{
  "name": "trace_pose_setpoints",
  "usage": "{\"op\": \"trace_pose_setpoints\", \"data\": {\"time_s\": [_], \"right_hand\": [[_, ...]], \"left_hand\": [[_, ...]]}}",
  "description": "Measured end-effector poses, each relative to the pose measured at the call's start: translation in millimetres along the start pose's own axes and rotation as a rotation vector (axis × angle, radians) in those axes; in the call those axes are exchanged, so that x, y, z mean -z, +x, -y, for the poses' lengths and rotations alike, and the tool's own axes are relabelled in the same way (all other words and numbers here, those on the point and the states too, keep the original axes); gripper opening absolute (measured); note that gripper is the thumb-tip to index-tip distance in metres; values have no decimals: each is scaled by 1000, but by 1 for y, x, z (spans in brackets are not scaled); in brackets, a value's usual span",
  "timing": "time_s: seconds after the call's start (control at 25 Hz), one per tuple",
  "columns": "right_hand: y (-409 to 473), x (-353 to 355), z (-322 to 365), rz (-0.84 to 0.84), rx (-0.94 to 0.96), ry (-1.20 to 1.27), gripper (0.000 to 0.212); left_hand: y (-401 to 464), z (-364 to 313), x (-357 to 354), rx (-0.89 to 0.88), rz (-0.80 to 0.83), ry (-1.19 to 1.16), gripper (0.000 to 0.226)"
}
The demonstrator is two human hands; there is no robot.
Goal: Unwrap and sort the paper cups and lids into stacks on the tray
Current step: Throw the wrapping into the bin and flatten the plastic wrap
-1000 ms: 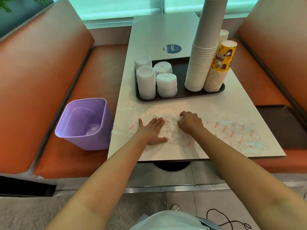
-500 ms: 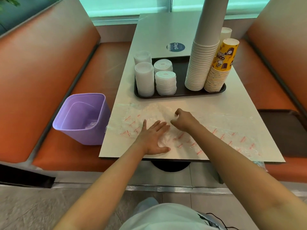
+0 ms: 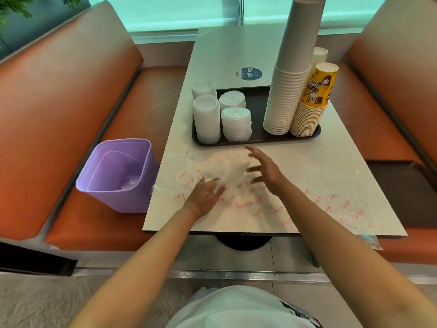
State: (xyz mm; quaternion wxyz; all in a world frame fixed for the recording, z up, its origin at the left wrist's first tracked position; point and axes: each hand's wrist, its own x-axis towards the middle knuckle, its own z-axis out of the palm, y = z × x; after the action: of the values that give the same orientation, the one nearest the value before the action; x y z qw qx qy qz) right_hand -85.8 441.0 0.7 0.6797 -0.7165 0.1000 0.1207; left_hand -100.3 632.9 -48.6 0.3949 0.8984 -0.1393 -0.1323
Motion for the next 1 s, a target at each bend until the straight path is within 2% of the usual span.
{"op": "trace_pose_setpoints", "data": {"time_s": [0.08,0.12,0.2,0.32,0.4,0.52,0.6,0.76,0.88,1.0], "right_hand": [[-2,12,-9,97,191,-236,70],[-1,14,-14,140,198,-356,76],[6,12,-25,153,165,-505,65],[20,-2,-32,31,121,-472,40],[31,-9,-33,-60,105,-408,32],[45,-16,-31,-151,97,-403,22],[51,-20,-27,-203,88,-473,23],[59,-30,-17,-232,22,-776,34],[61,-36,-18,-226,-11,-986,42],[58,-40,-27,-252,75,-1053,40]], "left_hand": [[1,1,6,101,52,-134,35],[1,-1,10,121,64,-196,31],[1,-5,17,157,91,-335,29],[5,-11,20,223,96,-395,44],[12,-12,21,245,-7,-447,44],[22,-18,24,279,-250,-529,27],[28,-18,25,301,-315,-470,22],[36,-11,25,441,-303,-273,23],[40,-15,26,400,-241,-56,34],[44,-21,26,394,-179,225,43]]}}
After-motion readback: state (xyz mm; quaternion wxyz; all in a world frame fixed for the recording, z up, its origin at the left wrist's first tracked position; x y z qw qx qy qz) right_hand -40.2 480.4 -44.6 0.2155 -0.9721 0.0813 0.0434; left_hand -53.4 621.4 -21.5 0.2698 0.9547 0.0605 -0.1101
